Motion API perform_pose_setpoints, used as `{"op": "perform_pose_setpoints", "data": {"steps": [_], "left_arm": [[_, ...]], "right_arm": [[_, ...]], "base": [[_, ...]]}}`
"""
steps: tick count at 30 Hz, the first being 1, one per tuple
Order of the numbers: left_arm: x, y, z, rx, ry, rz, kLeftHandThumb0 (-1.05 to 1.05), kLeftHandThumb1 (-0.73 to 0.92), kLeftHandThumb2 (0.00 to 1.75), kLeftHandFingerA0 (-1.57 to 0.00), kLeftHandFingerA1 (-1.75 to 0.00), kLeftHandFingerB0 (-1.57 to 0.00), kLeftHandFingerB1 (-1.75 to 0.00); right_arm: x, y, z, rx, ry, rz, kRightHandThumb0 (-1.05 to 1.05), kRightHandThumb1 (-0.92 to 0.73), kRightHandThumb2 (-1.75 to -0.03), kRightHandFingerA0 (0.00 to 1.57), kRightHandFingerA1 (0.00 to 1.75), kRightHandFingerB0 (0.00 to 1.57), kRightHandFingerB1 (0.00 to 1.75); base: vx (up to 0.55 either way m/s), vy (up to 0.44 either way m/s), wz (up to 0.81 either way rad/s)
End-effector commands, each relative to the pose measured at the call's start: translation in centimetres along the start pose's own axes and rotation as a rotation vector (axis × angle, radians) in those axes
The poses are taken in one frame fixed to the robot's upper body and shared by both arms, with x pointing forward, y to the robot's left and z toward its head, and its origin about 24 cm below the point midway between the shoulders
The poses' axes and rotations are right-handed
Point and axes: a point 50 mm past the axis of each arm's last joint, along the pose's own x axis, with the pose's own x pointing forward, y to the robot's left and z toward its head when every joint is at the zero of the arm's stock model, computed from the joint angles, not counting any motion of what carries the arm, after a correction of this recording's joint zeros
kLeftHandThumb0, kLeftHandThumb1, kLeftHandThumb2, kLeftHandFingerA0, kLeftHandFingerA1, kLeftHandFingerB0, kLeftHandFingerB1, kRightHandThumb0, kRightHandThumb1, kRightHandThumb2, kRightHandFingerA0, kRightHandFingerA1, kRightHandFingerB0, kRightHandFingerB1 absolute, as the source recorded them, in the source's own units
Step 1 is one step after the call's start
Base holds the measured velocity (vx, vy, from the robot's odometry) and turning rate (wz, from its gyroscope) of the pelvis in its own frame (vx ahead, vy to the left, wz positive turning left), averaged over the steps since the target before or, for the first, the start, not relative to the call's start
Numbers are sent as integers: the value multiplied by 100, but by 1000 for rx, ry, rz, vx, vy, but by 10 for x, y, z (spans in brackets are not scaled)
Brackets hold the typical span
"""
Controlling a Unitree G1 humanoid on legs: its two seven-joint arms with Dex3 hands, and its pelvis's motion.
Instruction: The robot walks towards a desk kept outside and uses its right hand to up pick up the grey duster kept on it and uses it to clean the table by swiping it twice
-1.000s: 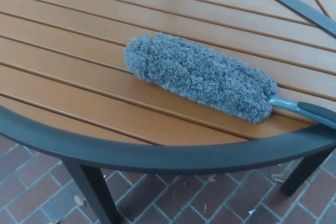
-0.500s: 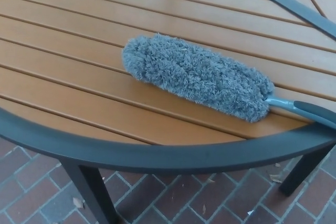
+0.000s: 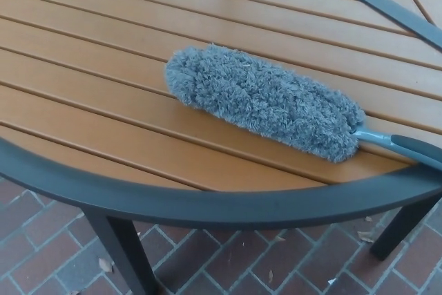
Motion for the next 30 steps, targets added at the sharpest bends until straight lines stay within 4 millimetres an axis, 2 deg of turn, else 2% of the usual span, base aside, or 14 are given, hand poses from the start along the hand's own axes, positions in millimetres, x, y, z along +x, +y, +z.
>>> {"op": "perform_pose_setpoints", "data": {"steps": [1, 3, 4, 8, 9, 10, 12, 13, 20, 24, 25, 27, 28, 30], "left_arm": [[2, 8, 4, 74, 30, 59, -28, 58, 57, -78, -55, -65, -47], [2, 8, 4, 85, 42, 57, -31, 57, 57, -78, -57, -69, -49], [2, 8, 4, 97, 45, 54, -33, 54, 56, -68, -51, -75, -51], [4, 7, 6, 98, 52, 40, -34, 56, 57, -69, -54, -75, -51], [4, 6, 6, 96, 50, 35, -35, 57, 58, -72, -55, -69, -50], [3, 6, 5, 94, 49, 31, -35, 57, 58, -72, -55, -69, -50], [3, 7, 5, 84, 50, 31, -35, 55, 57, -72, -53, -67, -48], [3, 7, 5, 74, 46, 31, -33, 55, 57, -71, -54, -68, -50], [4, 4, 6, 66, 37, 31, -27, 56, 57, -79, -55, -60, -46], [2, 4, 4, 102, 26, 48, -24, 57, 57, -77, -55, -62, -46], [2, 5, 4, 110, 18, 58, -26, 56, 58, -76, -53, -69, -46], [1, 5, 4, 121, 9, 69, -26, 56, 58, -76, -53, -69, -46], [1, 5, 4, 127, -1, 80, -22, 55, 58, -80, -49, -74, -47], [0, 6, 4, 146, -13, 92, -24, 52, 57, -79, -48, -78, -46]], "right_arm": [[-1, 9, 4, -170, -154, 58, -45, -62, -59, 28, 46, 22, 30], [-1, 17, 5, -187, -197, 77, -42, -61, -59, 28, 44, 25, 30], [-2, 20, 7, -172, -210, 95, -38, -57, -58, 24, 35, 28, 30], [-3, 27, 9, -114, -249, 140, -34, -57, -58, 18, 37, 25, 30], [-3, 29, 11, -68, -254, 164, -20, -61, -58, 12, 37, 22, 29], [-4, 30, 12, -33, -259, 183, -20, -61, -58, 12, 37, 22, 29], [-6, 32, 14, -22, -282, 204, -20, -62, -59, 15, 35, 24, 30], [-6, 32, 15, -97, -304, 180, -25, -58, -58, 24, 35, 29, 31], [-10, 34, 14, -325, -409, 160, -26, -52, -56, 31, 38, 34, 33], [-12, 37, 8, -219, -416, 190, -19, -60, -58, 35, 37, 40, 36], [-12, 37, 8, -241, -429, 177, -15, -66, -60, 49, 41, 44, 37], [-13, 37, 8, -266, -448, 161, -15, -66, -60, 49, 41, 44, 37], [-12, 36, 8, -299, -459, 144, -18, -76, -63, 60, 40, 48, 38], [-11, 34, 9, -329, -468, 129, -30, -66, -60, 58, 39, 49, 39]], "base": [[0, 0, 0], [0, 0, 0], [0, 0, 0], [0, 0, 0], [0, 0, 0], [0, 0, 0], [0, 0, 0], [0, 0, 0], [0, 0, 0], [0, 0, 0], [0, 0, 0], [0, 0, 0], [0, 0, 0], [0, 0, 0]]}}
